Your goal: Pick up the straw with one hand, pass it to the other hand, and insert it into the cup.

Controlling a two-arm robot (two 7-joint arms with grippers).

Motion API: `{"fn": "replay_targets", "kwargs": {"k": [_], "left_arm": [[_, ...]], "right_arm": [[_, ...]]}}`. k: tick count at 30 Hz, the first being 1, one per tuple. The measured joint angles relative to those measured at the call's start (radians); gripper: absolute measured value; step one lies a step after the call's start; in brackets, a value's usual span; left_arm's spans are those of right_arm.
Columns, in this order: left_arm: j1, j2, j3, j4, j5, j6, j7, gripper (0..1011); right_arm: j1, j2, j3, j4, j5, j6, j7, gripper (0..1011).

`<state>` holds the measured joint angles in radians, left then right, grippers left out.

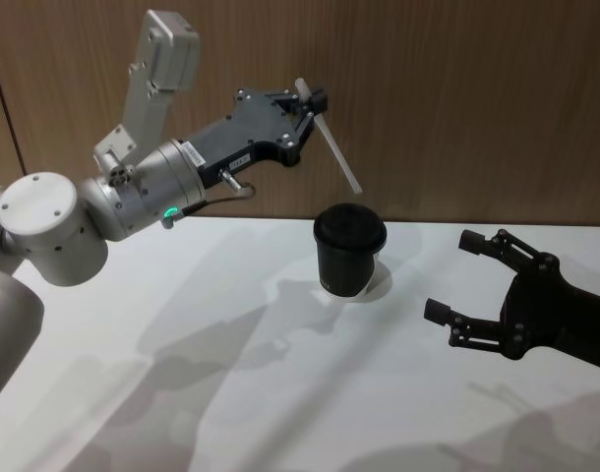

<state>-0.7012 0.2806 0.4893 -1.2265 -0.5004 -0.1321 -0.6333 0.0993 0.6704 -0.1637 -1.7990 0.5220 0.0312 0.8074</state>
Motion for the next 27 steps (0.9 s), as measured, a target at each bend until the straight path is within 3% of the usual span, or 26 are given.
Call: {"fn": "replay_targets", "kwargs": {"k": [12,27], "left_arm": [[-0.034,0.004,0.018,0.012,0.021,0.045,0.001,13],[-0.063,0.006,0.033,0.033,0.014,0.088,-0.01,12]], "right_arm": [[0.0,0.0,0.0,0.0,0.0,0.0,0.0,1001],[0.0,0.0,0.0,0.0,0.0,0.0,0.0,1001]]}}
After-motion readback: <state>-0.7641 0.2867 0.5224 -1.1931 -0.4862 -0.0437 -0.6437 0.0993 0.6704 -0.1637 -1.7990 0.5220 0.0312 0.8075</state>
